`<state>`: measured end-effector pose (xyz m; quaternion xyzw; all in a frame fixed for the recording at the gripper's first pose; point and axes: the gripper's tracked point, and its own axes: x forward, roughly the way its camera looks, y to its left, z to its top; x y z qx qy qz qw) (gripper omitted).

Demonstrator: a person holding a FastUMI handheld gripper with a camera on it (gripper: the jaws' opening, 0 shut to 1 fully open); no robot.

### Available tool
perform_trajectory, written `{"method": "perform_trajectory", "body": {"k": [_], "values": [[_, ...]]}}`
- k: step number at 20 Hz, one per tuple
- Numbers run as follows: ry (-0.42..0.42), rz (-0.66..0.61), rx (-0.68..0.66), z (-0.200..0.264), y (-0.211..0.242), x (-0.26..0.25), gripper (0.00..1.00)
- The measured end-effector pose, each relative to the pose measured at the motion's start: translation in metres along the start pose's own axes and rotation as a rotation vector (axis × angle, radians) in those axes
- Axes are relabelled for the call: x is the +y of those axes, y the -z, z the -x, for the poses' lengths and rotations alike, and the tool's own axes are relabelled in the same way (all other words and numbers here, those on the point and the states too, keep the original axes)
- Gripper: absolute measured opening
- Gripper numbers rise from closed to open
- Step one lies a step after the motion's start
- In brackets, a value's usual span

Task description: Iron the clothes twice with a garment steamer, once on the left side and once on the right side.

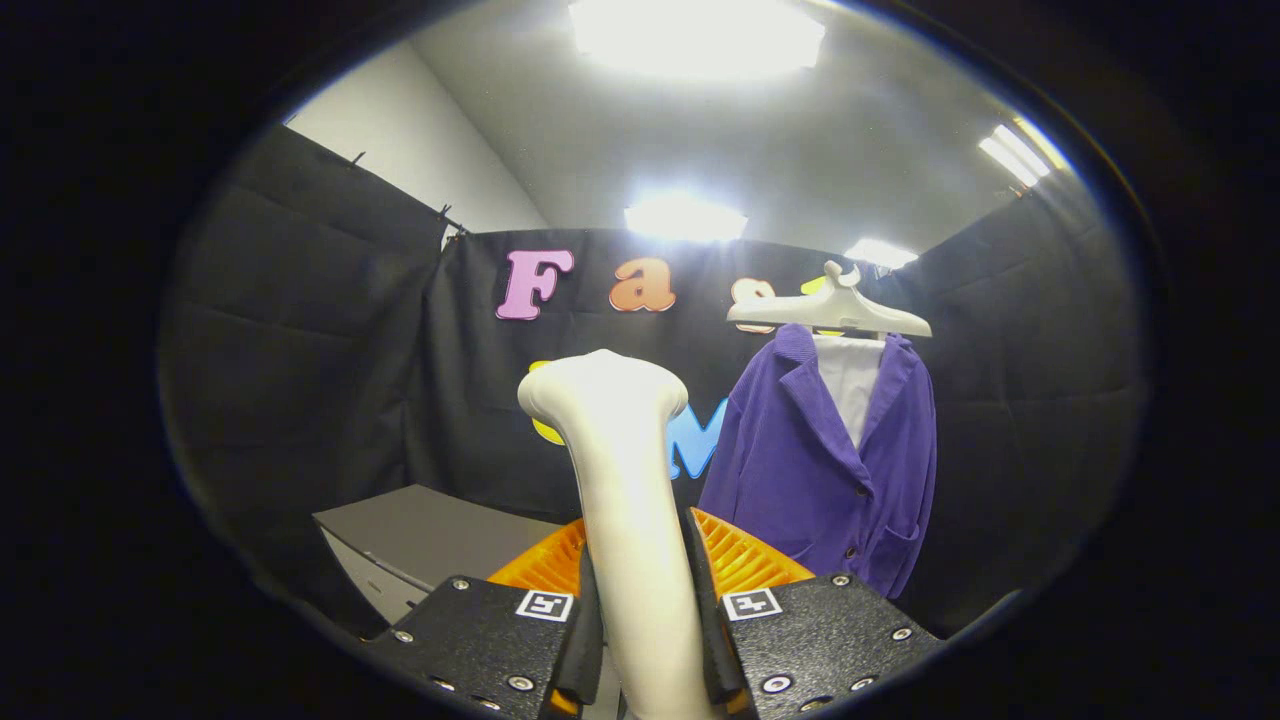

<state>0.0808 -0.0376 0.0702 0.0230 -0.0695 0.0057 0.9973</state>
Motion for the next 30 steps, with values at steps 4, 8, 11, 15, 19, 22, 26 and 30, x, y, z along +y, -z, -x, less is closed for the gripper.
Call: {"method": "perform_trajectory", "body": {"k": [4, 8, 11, 15, 19, 22, 26, 30], "values": [[0.026, -0.031, -0.053, 0.011, -0.014, -0.031, 0.4], [0.074, -0.044, -0.063, -0.01, -0.024, -0.06, 0.4], [0.127, -0.042, -0.071, -0.036, -0.032, -0.081, 0.4], [0.204, -0.041, -0.082, -0.073, -0.037, -0.11, 0.4], [0.275, -0.084, -0.101, -0.103, -0.036, -0.14, 0.4], [0.339, -0.094, -0.102, -0.122, -0.029, -0.161, 0.4], [0.383, -0.076, -0.085, -0.145, -0.013, -0.18, 0.4], [0.416, -0.074, -0.061, -0.165, 0.001, -0.19, 0.4]]}}
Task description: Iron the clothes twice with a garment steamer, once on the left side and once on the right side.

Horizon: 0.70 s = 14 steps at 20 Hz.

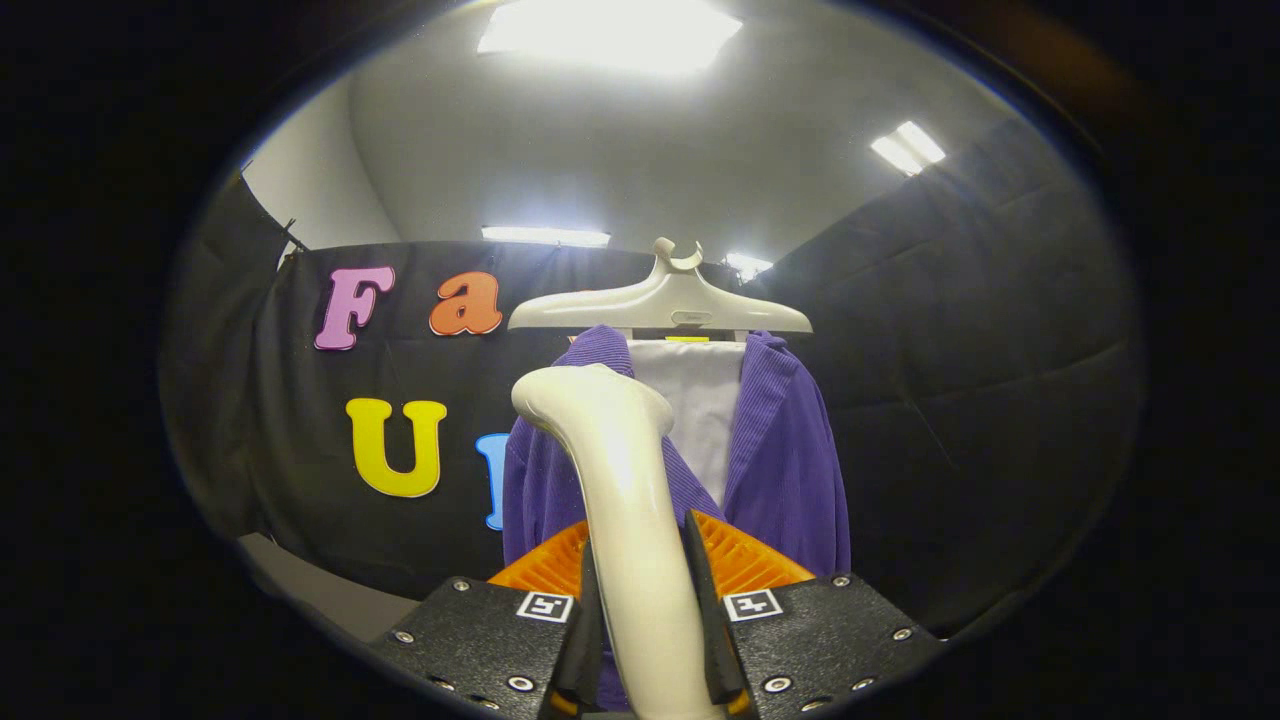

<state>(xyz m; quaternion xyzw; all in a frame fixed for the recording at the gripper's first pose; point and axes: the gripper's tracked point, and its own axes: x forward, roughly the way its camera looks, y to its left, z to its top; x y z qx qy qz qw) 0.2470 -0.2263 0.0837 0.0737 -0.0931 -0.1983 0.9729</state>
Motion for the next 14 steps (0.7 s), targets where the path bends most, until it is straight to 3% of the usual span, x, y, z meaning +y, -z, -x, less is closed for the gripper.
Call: {"method": "perform_trajectory", "body": {"k": [9, 14], "values": [[0.027, 0.02, 0.029, -0.03, 0.022, 0.001, 0.4], [0.061, 0.043, 0.071, -0.026, 0.056, -0.008, 0.4]]}}
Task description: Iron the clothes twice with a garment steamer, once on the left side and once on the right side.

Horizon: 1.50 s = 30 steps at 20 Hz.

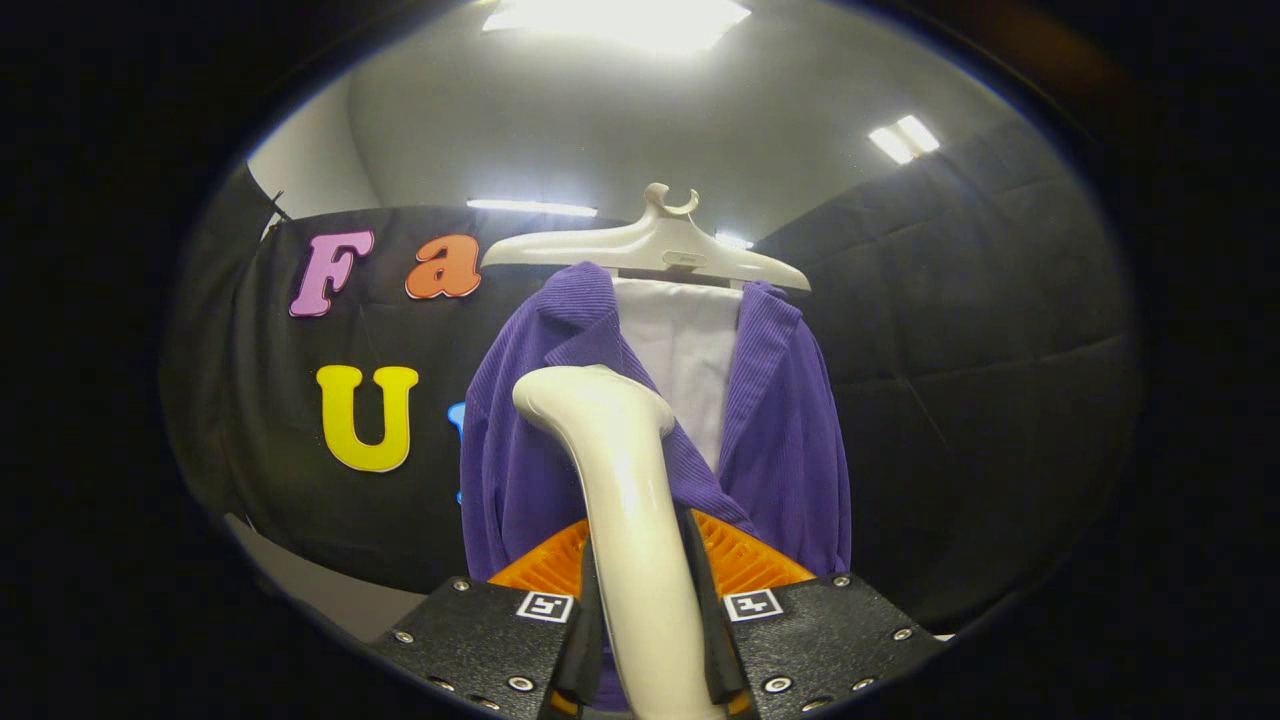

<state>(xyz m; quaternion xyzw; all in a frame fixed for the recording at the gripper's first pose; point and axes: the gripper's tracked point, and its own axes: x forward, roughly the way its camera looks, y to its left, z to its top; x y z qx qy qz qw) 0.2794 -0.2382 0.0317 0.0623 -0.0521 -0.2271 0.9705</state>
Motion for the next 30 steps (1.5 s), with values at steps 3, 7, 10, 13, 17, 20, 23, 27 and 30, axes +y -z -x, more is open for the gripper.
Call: {"method": "perform_trajectory", "body": {"k": [3, 7, 10, 13, 17, 20, 23, 27, 30], "values": [[0.01, 0.031, 0.05, 0.007, 0.03, -0.004, 0.4], [0.0, 0.044, 0.098, 0.021, 0.06, -0.003, 0.4], [-0.015, 0.069, 0.146, 0.03, 0.088, 0.003, 0.4], [-0.026, 0.111, 0.193, 0.041, 0.113, 0.006, 0.4], [-0.032, 0.111, 0.261, 0.051, 0.153, 0.006, 0.4], [-0.013, 0.113, 0.317, 0.053, 0.183, -0.001, 0.4], [0.005, 0.076, 0.339, 0.054, 0.2, -0.006, 0.4], [0.028, 0.049, 0.357, 0.057, 0.216, -0.01, 0.4], [0.051, 0.05, 0.377, 0.062, 0.23, -0.01, 0.4]]}}
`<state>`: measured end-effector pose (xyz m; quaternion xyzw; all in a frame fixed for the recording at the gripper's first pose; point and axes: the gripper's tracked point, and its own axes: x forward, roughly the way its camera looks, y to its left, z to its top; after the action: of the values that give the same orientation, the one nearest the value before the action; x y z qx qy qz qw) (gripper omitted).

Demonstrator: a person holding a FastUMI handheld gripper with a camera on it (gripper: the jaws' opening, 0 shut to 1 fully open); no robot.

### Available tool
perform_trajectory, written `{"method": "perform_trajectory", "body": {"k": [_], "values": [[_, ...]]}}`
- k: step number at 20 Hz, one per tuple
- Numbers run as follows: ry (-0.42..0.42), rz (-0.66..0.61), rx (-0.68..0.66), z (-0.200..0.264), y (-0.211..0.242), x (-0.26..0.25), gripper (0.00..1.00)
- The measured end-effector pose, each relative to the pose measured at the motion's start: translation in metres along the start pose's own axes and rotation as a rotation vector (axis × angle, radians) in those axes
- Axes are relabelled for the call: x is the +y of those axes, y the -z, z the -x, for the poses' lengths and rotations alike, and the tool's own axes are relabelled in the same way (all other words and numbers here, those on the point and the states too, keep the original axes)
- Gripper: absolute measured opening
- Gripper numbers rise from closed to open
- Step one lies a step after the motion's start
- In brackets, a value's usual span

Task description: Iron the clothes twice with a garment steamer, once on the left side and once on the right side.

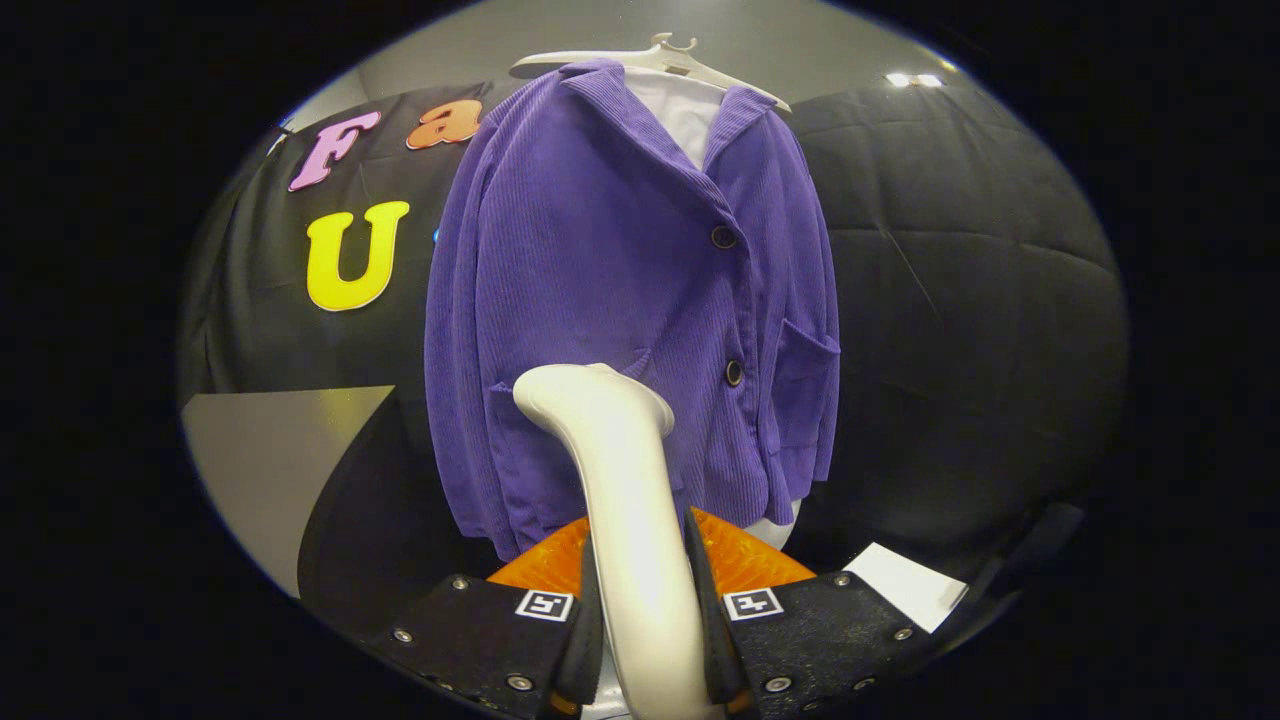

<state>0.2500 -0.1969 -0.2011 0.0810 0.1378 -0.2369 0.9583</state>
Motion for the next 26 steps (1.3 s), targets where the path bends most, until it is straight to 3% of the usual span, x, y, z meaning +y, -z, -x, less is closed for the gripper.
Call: {"method": "perform_trajectory", "body": {"k": [21, 26], "values": [[0.076, -0.024, 0.128, -0.002, 0.073, 0.015, 0.41], [0.056, -0.024, 0.166, 0.01, 0.086, 0.017, 0.41]]}}
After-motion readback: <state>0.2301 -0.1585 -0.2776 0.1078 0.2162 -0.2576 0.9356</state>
